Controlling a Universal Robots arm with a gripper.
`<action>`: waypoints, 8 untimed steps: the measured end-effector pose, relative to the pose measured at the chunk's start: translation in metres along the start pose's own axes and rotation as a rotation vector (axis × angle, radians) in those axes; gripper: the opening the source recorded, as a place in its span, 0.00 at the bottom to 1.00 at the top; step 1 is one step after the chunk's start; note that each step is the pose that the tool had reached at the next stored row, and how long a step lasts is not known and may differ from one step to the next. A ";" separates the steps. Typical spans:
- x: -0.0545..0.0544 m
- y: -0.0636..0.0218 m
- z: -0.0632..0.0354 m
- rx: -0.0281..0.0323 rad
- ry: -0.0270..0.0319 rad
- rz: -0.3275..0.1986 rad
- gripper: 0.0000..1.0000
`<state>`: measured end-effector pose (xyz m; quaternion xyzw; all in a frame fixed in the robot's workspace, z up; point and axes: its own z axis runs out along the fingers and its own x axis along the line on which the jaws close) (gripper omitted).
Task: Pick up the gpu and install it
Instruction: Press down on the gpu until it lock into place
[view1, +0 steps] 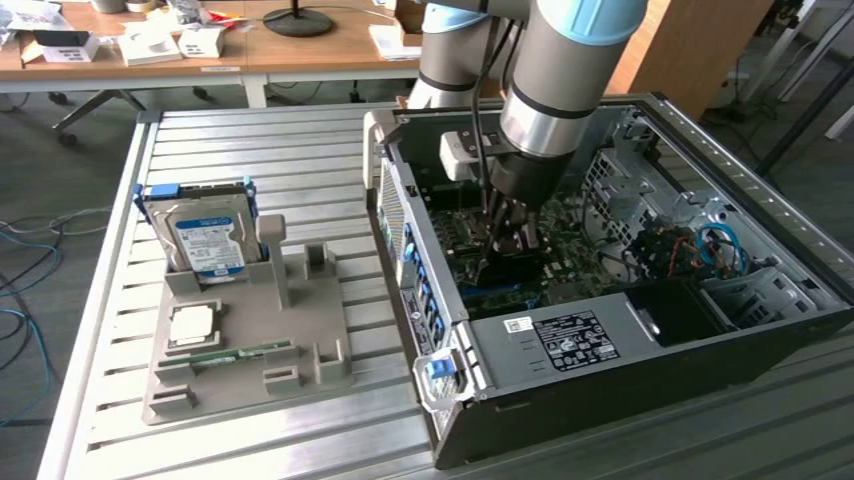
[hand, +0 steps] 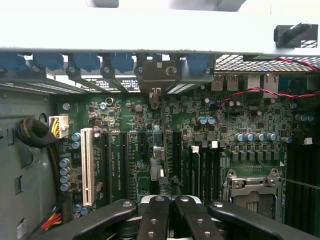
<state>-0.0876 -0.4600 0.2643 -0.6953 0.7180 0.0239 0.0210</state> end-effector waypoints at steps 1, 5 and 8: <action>0.000 0.0000 0.0001 -0.0001 -0.0010 0.000 0.11; 0.000 0.0001 0.0002 -0.0001 -0.0019 0.000 0.11; 0.000 0.0001 0.0022 0.0003 -0.0055 0.000 0.11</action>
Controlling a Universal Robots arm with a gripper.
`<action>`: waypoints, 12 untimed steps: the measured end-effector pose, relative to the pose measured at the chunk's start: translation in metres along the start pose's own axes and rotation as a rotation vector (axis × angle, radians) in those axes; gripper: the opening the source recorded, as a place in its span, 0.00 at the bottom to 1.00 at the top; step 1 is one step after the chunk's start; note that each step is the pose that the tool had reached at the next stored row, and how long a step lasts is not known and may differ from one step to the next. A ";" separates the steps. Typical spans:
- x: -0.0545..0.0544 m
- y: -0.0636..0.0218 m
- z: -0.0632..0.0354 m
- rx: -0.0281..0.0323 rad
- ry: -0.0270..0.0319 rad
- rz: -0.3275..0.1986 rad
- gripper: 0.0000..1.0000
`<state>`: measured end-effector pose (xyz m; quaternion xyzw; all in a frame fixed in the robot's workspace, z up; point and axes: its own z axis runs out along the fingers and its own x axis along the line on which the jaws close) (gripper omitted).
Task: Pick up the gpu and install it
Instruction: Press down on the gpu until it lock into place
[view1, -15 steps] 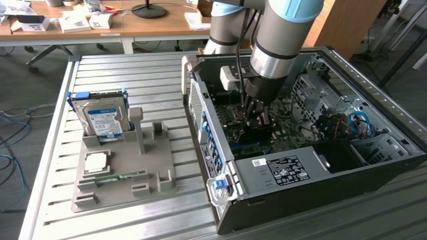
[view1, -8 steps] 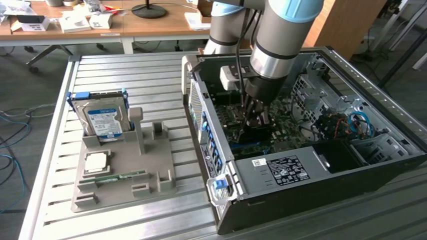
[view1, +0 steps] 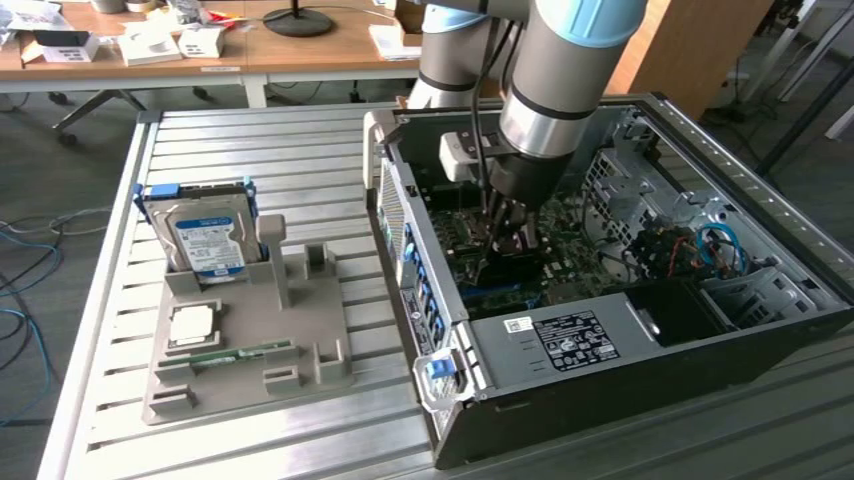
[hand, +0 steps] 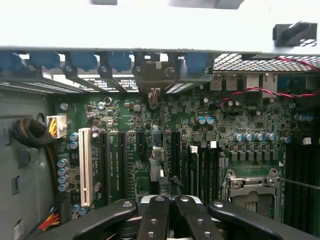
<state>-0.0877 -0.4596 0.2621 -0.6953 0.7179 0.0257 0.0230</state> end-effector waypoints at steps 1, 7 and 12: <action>0.000 0.0000 0.0001 -0.0004 0.0003 0.000 0.11; 0.000 0.0000 0.0000 -0.0006 -0.0006 0.000 0.11; 0.000 0.0001 -0.0002 -0.0004 -0.0013 0.000 0.11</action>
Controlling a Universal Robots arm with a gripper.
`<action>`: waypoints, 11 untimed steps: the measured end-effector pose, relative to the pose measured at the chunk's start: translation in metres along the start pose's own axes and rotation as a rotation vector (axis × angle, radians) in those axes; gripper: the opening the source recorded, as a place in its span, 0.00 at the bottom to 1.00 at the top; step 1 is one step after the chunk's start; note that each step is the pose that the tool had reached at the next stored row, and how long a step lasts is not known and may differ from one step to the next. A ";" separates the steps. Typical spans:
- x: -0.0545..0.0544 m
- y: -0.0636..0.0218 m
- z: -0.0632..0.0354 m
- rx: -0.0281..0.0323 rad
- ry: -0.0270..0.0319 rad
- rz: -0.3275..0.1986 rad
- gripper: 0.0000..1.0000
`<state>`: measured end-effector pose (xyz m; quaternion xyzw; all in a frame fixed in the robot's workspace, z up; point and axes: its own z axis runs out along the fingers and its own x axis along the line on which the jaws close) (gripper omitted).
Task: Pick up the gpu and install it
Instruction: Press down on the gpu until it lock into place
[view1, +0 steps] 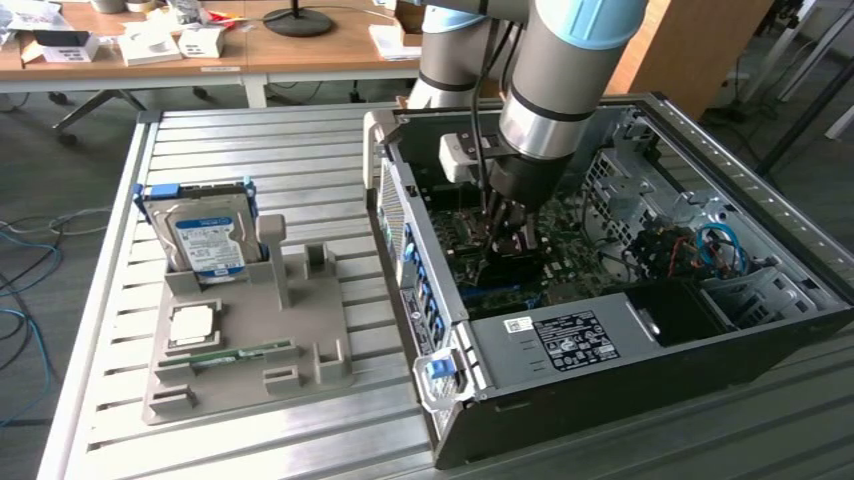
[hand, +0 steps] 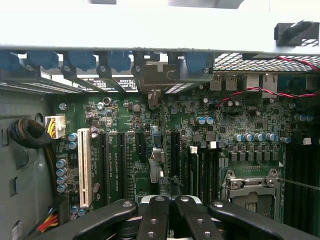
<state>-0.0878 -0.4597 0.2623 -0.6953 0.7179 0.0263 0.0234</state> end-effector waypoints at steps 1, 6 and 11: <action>0.000 0.0000 -0.0001 -0.0001 0.0001 0.000 0.11; 0.000 0.0043 -0.0001 0.0003 0.0005 0.000 0.11; 0.000 0.0079 0.0009 0.0005 0.0009 0.000 0.11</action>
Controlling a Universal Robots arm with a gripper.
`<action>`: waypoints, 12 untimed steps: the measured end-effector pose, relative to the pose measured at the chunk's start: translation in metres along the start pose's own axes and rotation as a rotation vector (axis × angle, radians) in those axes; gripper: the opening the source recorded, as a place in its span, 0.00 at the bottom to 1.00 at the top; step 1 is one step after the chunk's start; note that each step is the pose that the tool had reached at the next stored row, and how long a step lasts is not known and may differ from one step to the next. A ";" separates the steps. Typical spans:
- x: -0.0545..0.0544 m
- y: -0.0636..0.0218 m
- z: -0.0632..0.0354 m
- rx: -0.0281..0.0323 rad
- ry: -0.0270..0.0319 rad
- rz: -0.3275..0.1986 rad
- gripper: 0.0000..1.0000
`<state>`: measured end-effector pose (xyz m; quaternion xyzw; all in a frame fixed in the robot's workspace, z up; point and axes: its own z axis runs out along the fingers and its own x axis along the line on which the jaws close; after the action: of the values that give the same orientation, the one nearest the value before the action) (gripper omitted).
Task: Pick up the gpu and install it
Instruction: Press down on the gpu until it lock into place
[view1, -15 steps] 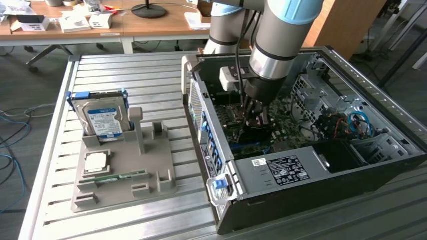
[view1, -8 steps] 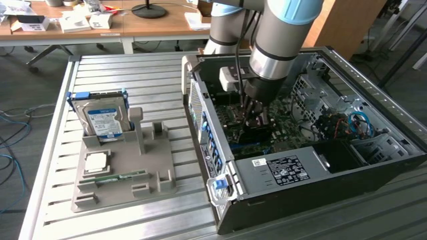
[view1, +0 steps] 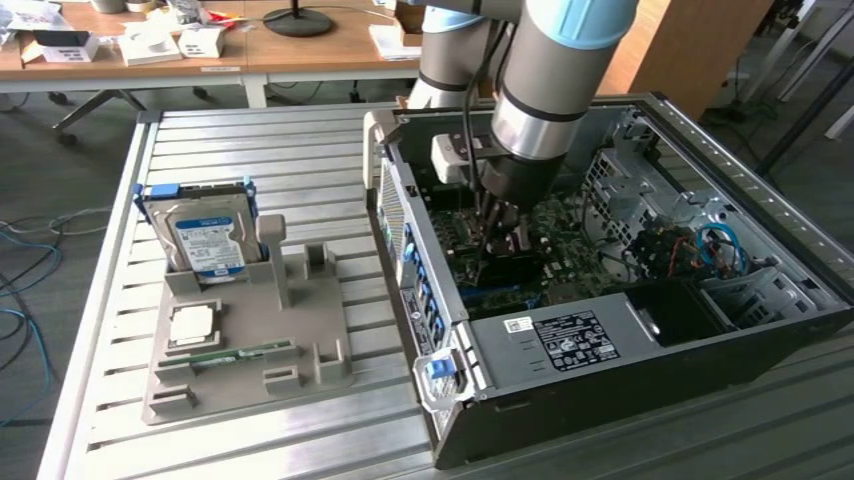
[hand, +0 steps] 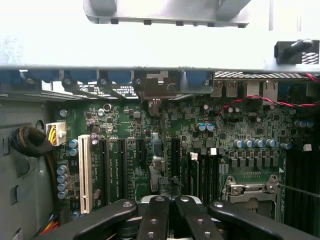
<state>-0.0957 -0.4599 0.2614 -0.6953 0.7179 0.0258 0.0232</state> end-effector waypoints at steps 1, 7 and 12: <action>0.000 0.0004 0.0003 0.0001 0.0000 0.000 0.11; 0.000 0.0022 0.0024 0.0005 -0.0006 0.000 0.11; 0.000 0.0036 0.0024 0.0005 -0.0006 0.000 0.11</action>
<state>-0.0994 -0.4597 0.2590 -0.6953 0.7179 0.0258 0.0236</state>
